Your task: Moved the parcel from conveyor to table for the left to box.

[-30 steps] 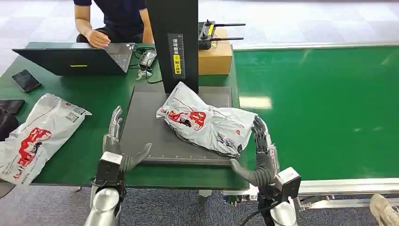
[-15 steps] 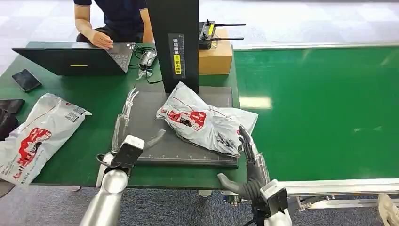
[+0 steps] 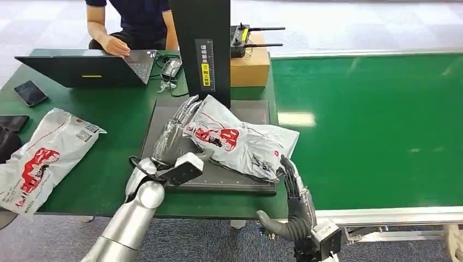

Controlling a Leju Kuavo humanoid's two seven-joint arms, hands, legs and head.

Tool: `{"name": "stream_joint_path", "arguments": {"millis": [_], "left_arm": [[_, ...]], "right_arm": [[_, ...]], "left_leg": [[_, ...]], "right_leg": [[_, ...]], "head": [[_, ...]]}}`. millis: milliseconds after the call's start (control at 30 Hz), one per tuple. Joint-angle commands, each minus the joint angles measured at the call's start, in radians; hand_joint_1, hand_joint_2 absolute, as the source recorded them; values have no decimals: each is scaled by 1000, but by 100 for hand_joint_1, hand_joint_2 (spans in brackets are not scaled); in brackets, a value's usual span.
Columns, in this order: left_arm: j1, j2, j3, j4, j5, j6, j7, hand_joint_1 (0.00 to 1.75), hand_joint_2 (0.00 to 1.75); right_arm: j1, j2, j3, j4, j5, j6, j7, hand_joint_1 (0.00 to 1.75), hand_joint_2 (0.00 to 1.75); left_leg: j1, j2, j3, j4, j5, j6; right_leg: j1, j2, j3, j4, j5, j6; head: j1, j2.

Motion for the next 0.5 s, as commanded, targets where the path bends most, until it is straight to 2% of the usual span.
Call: {"name": "stream_joint_path", "arguments": {"millis": [33,500], "left_arm": [[-156,3,-139,257,-12,-33,14,0,175],[-307,-60,-173,484,13,-186,42,0,175]], "right_arm": [[-9,-29,-38,37,-4,21,2,0,175],[-40,-12,-36,71,-5,41,2,0,175]], "left_leg": [[1,-3,1,-1,1,-2],[2,-4,1,-2,1,-4]], "right_leg": [[0,-2,2,-1,0,1],[1,-2,3,-3,1,3]], "head": [[0,0],[0,0]]}}
